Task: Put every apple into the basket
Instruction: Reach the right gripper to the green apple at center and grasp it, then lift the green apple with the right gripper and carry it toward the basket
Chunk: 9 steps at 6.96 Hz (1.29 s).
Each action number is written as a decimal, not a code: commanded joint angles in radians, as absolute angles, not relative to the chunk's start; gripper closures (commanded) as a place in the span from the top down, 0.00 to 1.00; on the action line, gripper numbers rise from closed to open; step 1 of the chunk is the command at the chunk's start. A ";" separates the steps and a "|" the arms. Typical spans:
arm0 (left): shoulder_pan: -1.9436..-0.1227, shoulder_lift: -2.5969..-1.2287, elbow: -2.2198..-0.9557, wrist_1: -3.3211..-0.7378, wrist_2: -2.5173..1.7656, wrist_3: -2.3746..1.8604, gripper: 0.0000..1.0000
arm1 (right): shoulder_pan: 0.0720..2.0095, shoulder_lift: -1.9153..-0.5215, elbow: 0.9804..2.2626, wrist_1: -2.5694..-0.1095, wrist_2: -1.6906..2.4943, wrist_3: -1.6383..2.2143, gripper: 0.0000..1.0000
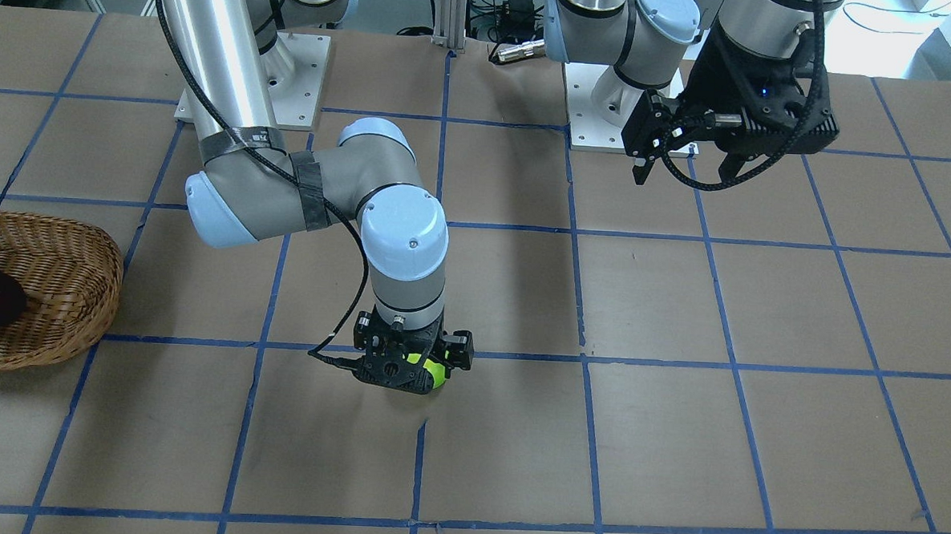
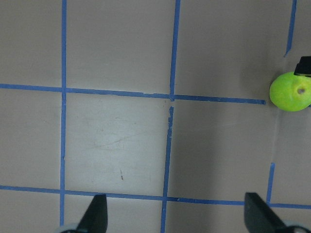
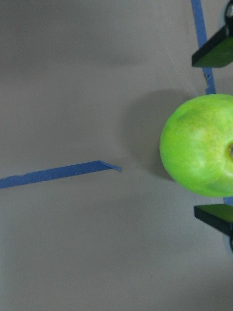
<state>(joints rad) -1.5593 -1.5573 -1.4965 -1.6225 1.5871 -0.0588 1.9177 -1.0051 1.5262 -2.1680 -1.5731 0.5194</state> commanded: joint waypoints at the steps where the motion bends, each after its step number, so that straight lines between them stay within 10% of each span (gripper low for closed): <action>1: -1.557 -1.560 -1.488 -1.617 1.585 -0.038 1.00 | 1.924 -0.980 1.529 -2.166 -1.572 0.508 1.00; 7: -1.557 -1.551 -1.503 -1.617 1.586 -0.038 1.00 | 1.928 -0.946 1.531 -2.168 -1.572 0.457 1.00; 9: -1.557 -1.571 -1.485 -1.618 1.589 -0.047 1.00 | 1.936 -0.953 1.528 -2.168 -1.571 0.457 0.67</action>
<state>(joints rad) -1.5570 -1.5568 -1.4978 -1.6178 1.5880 -0.0419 1.9310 -0.9492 1.5294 -2.1675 -1.5712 0.4583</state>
